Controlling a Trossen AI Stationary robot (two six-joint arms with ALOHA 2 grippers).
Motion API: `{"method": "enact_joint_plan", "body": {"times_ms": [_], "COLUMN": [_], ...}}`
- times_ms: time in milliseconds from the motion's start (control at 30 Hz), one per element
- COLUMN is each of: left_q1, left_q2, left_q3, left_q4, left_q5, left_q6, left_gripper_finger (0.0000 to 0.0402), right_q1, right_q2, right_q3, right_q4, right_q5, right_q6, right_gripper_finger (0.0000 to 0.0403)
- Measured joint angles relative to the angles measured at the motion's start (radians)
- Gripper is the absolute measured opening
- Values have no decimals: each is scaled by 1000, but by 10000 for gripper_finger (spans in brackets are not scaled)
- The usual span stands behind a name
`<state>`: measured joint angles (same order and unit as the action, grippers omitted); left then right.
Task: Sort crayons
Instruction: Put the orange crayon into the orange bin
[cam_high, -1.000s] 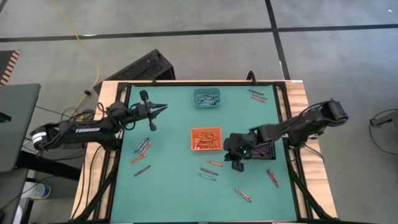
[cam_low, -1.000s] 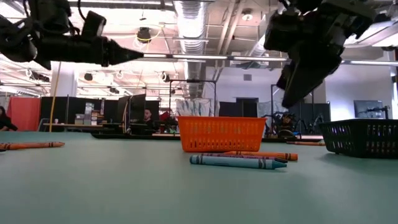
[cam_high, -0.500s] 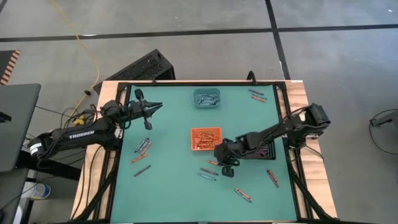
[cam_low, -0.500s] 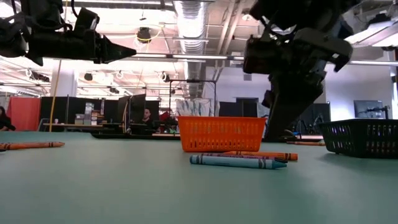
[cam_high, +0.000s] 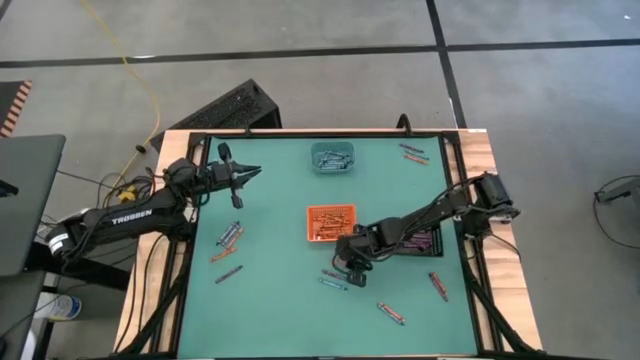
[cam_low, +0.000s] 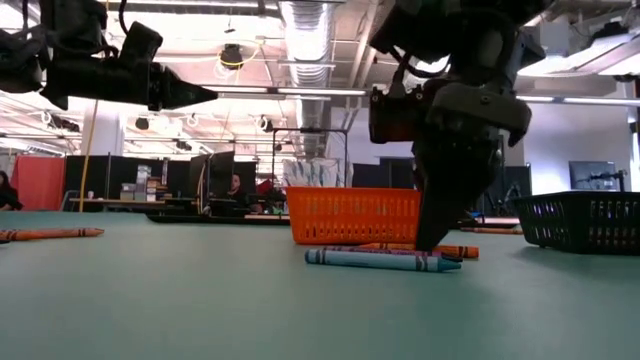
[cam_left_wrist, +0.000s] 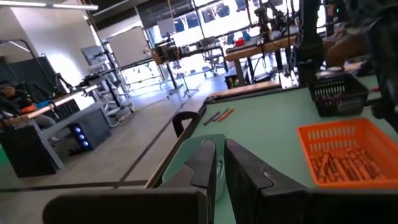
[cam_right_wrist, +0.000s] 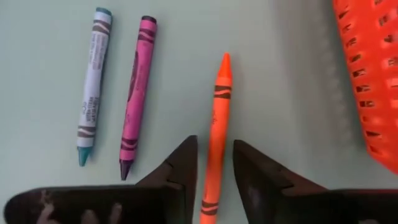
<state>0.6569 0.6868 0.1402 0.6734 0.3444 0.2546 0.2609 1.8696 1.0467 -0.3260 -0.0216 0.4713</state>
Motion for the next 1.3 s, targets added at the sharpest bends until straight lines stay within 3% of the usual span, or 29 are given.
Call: {"method": "enact_joint_plan", "body": {"times_ms": [133, 267, 467, 633, 867, 1133, 1300], "left_q1": [18, 30, 34, 33, 33, 33, 33], "left_q2": [0, 0, 0, 0, 0, 0, 0], "left_q3": [0, 0, 0, 0, 0, 0, 0], "left_q4": [-9, -13, -13, -13, -13, -16, -47], "left_q5": [15, 19, 28, 28, 28, 40, 40], "left_q6": [14, 14, 13, 6, -32, -58, -59], "left_gripper_finger": [19, 19, 19, 19, 19, 19, 19], "right_q1": [35, 59, 72, 59, 1, -142, -208], "right_q2": [47, 48, -35, -166, -288, -230, -161], "right_q3": [4, 4, -10, -8, -7, -8, -8], "right_q4": [-14, -25, -33, 12, 64, 109, 151], "right_q5": [105, 207, 224, 214, 231, 202, 147], "right_q6": [17, 51, 52, 2, -204, -465, -533], "right_gripper_finger": [111, 72, 8, 8, 2, 1, 2]}}
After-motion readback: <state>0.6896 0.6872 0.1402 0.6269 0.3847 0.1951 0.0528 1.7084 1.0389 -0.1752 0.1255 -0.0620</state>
